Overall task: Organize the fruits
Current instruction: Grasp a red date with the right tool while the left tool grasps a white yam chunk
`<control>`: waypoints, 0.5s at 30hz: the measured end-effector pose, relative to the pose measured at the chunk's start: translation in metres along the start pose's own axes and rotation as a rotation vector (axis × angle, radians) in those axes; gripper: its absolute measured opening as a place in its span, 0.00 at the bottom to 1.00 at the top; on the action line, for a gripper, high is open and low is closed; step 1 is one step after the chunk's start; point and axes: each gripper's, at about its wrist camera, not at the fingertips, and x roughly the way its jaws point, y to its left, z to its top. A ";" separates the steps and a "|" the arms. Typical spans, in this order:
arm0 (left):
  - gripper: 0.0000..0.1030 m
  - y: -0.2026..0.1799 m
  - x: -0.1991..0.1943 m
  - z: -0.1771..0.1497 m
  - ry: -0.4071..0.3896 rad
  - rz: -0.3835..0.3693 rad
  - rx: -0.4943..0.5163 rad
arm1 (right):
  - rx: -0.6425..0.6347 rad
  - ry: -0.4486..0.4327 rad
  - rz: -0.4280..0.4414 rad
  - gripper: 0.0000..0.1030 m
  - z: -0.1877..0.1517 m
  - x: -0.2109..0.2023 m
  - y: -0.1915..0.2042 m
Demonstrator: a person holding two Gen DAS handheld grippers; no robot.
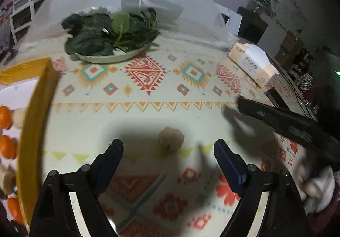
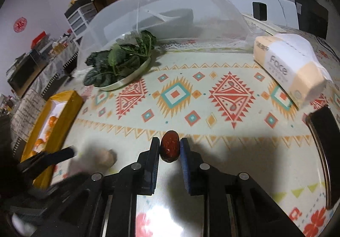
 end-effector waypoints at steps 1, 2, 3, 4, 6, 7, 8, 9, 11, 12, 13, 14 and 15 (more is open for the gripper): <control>0.84 -0.001 0.008 0.003 0.007 -0.008 0.000 | 0.002 -0.003 0.007 0.20 -0.002 -0.004 0.001; 0.84 -0.002 0.012 0.003 0.008 0.011 0.009 | 0.004 -0.006 0.015 0.20 -0.003 -0.008 0.001; 0.84 -0.005 0.017 0.003 0.013 0.029 0.020 | 0.007 -0.010 0.025 0.20 -0.004 -0.012 0.002; 0.82 -0.007 0.022 0.003 0.019 0.041 0.035 | 0.006 -0.015 0.033 0.20 -0.005 -0.016 0.003; 0.61 -0.017 0.025 0.002 -0.003 0.112 0.089 | 0.005 -0.025 0.040 0.20 -0.007 -0.022 0.006; 0.36 -0.021 0.026 0.001 -0.008 0.142 0.115 | 0.006 -0.028 0.046 0.20 -0.007 -0.024 0.007; 0.27 -0.025 0.025 0.000 -0.013 0.152 0.135 | 0.006 -0.031 0.051 0.20 -0.007 -0.026 0.008; 0.27 -0.025 0.025 0.000 -0.013 0.149 0.133 | 0.005 -0.033 0.052 0.20 -0.008 -0.028 0.010; 0.27 -0.021 0.023 -0.001 -0.017 0.149 0.115 | -0.001 -0.035 0.052 0.20 -0.009 -0.030 0.015; 0.27 -0.019 0.019 -0.002 -0.020 0.145 0.106 | -0.002 -0.035 0.054 0.20 -0.010 -0.032 0.018; 0.27 -0.014 0.012 -0.004 -0.026 0.134 0.089 | -0.005 -0.034 0.056 0.20 -0.011 -0.033 0.020; 0.27 -0.011 0.005 -0.005 -0.032 0.128 0.077 | -0.008 -0.034 0.056 0.20 -0.011 -0.034 0.023; 0.27 -0.007 -0.004 -0.006 -0.043 0.120 0.067 | -0.011 -0.035 0.056 0.20 -0.012 -0.035 0.025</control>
